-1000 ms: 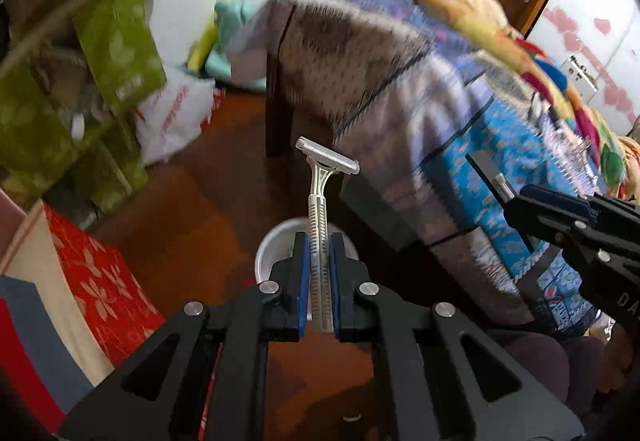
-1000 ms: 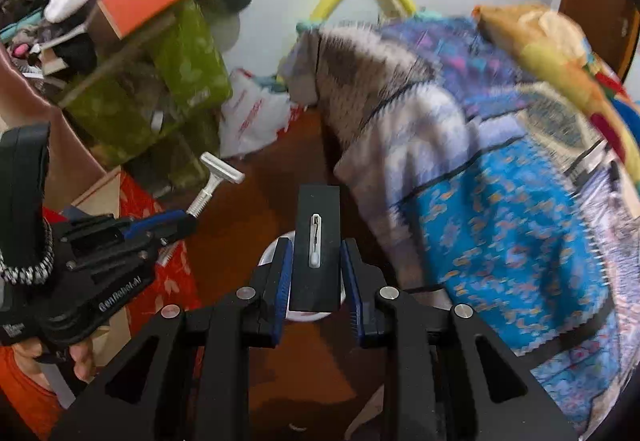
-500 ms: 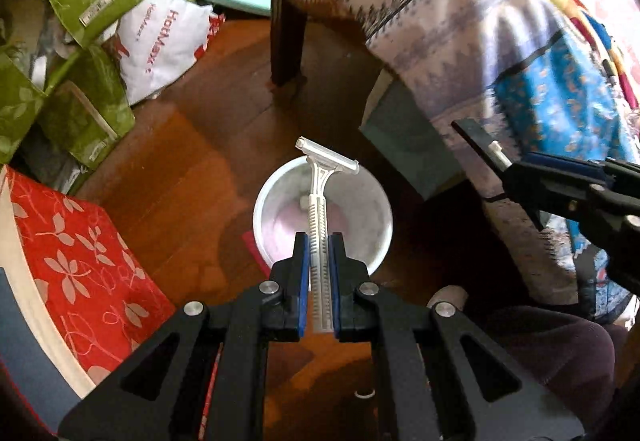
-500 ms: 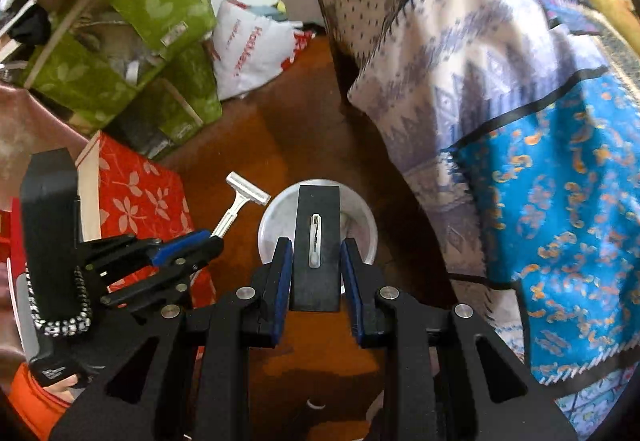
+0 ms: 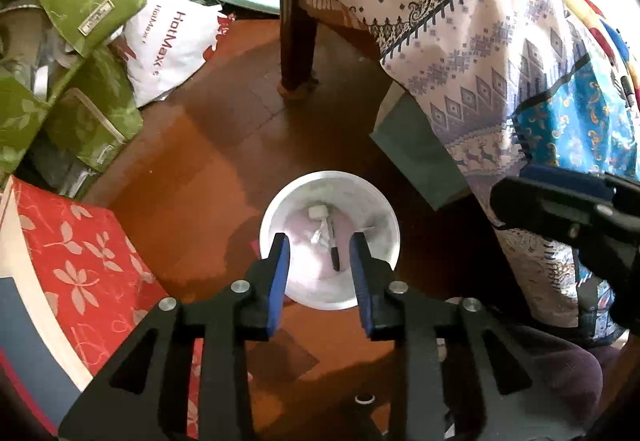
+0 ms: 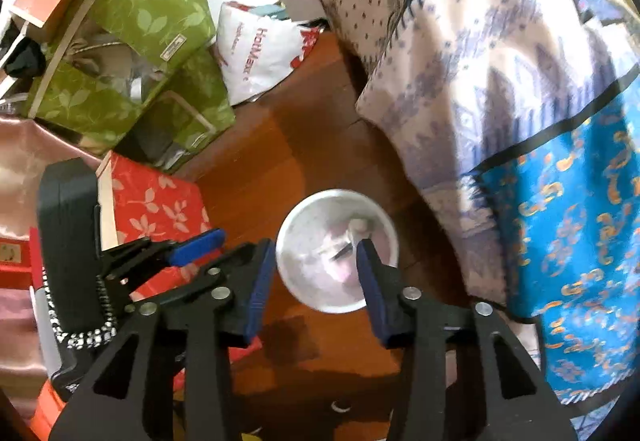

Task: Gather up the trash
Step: 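Open the left gripper over the bucket while the right gripper releases the plate, then move both open tools back over the items on the patterned cloth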

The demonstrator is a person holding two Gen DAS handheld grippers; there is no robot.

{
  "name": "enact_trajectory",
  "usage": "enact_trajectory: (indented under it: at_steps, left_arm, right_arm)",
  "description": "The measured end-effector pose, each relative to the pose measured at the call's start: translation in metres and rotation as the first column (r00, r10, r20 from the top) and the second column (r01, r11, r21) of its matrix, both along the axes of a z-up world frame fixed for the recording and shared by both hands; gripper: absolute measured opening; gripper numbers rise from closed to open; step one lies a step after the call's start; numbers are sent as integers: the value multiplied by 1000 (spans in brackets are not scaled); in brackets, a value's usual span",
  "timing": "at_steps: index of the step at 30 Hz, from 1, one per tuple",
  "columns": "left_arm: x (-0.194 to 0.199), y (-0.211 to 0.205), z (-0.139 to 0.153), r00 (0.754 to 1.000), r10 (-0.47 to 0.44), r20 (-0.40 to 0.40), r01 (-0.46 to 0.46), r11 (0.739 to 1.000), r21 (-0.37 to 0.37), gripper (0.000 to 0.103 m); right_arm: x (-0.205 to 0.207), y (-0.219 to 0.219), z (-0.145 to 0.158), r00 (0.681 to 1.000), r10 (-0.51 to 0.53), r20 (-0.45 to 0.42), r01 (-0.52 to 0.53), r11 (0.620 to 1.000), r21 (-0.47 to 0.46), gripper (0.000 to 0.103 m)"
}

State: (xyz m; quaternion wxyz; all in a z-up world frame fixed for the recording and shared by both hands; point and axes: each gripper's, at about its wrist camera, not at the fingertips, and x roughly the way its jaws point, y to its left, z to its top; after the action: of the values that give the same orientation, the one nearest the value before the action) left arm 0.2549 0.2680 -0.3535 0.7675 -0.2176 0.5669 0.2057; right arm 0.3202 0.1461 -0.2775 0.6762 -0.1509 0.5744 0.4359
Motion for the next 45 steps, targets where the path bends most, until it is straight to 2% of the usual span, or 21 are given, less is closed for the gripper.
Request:
enact_trajectory:
  at_steps: [7, 12, 24, 30, 38, 45]
  left_arm:
    - [-15, -3, 28, 999, 14, 35, -15, 1000, 14, 30]
    - [-24, -10, 59, 997, 21, 76, -25, 998, 50, 30]
    - [-38, -61, 146, 978, -51, 203, 17, 987, 162, 30]
    - [-41, -98, 194, 955, -107, 277, 46, 975, 217, 30]
    - [-38, -149, 247, 911, -187, 368, 82, 956, 283, 33]
    - [-17, -195, 278, 865, -257, 431, 120, 940, 319, 43]
  right_arm:
    - [-5, -17, 16, 1000, -3, 31, 2, 1000, 13, 39]
    - [-10, -31, 35, 997, -11, 75, 8, 999, 38, 39]
    - [-30, -92, 112, 971, -75, 227, 39, 987, 157, 39]
    - [-40, -132, 152, 947, -133, 293, 66, 971, 228, 39]
    - [-44, -191, 196, 903, -234, 359, 114, 939, 325, 39]
    - [-33, -252, 222, 834, -360, 418, 193, 900, 390, 39]
